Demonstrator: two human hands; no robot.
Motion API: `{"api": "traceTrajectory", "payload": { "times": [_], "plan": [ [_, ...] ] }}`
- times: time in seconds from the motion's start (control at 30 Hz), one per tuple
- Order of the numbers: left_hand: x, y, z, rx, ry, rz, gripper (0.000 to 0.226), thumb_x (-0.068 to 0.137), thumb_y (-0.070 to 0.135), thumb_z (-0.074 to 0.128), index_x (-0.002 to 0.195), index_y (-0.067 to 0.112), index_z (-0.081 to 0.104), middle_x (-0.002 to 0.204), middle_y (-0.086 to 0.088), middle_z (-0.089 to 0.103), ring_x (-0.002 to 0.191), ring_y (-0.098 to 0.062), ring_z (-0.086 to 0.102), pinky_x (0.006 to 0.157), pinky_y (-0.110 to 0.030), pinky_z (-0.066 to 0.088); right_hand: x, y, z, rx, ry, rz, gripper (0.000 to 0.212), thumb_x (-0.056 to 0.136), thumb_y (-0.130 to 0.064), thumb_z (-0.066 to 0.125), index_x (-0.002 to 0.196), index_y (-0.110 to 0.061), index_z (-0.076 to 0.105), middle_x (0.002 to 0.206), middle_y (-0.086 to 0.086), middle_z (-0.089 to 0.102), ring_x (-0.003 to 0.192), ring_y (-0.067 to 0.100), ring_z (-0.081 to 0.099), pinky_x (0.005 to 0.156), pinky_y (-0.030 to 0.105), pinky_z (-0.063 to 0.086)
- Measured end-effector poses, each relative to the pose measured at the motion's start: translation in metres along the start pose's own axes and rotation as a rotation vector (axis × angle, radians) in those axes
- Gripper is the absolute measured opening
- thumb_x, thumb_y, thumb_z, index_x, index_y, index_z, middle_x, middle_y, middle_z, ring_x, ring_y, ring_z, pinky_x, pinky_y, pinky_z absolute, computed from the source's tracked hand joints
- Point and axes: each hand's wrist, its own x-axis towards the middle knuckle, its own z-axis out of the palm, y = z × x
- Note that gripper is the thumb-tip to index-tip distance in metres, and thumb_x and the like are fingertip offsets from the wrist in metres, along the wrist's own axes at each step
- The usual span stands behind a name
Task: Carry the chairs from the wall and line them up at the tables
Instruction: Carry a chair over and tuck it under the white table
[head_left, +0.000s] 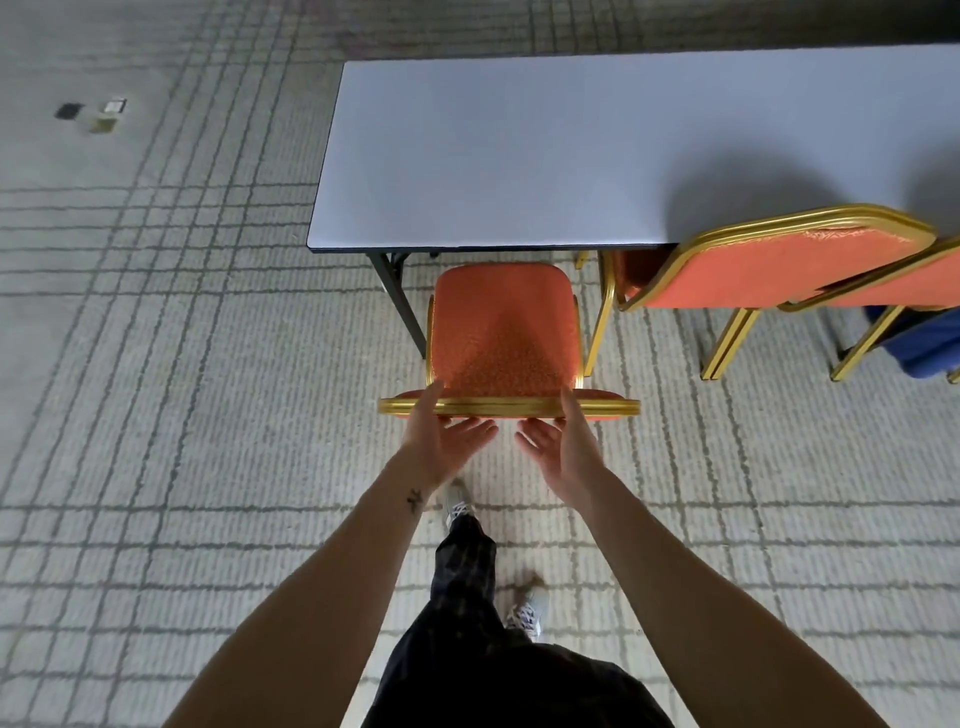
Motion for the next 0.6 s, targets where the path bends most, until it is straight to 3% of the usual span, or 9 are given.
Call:
{"api": "traceTrajectory", "payload": {
  "times": [0.13, 0.27, 0.4, 0.6],
  "plan": [
    [0.016, 0.001, 0.024, -0.106, 0.029, 0.009, 0.052, 0.096, 0.032, 0.068, 0.132, 0.0, 0.047, 0.128, -0.035, 0.055, 0.113, -0.052, 0.06, 0.096, -0.069, 0.05, 0.03, -0.014, 0.018, 0.097, 0.061, -0.003, 0.057, 0.096, -0.049, 0.066, 0.134, -0.009, 0.056, 0.12, 0.021, 0.071, 0.102, 0.036, 0.074, 0.094, 0.05, 0.059],
    [0.037, 0.005, 0.032, -0.065, 0.078, 0.068, 0.032, 0.102, 0.018, 0.053, 0.127, -0.003, 0.052, 0.124, -0.035, 0.057, 0.112, -0.051, 0.059, 0.096, -0.071, 0.049, 0.046, -0.02, 0.029, 0.109, 0.091, -0.004, 0.04, 0.1, -0.033, 0.063, 0.127, -0.004, 0.06, 0.122, 0.024, 0.07, 0.106, 0.036, 0.072, 0.096, 0.053, 0.057],
    [0.054, 0.011, 0.04, -0.041, 0.092, 0.084, 0.028, 0.099, 0.01, 0.047, 0.118, -0.007, 0.057, 0.123, -0.035, 0.062, 0.114, -0.051, 0.061, 0.097, -0.069, 0.05, 0.066, -0.025, 0.028, 0.098, 0.094, -0.029, 0.043, 0.099, -0.027, 0.064, 0.132, 0.0, 0.058, 0.127, 0.027, 0.066, 0.111, 0.036, 0.07, 0.097, 0.053, 0.056],
    [0.086, 0.035, 0.067, -0.067, 0.057, 0.11, 0.035, 0.099, 0.011, 0.049, 0.129, -0.006, 0.053, 0.126, -0.036, 0.059, 0.117, -0.052, 0.059, 0.097, -0.071, 0.049, 0.1, -0.058, 0.045, 0.109, 0.088, -0.051, 0.034, 0.101, -0.023, 0.06, 0.124, 0.003, 0.059, 0.131, 0.029, 0.063, 0.117, 0.039, 0.066, 0.1, 0.056, 0.054]
  ]
}}
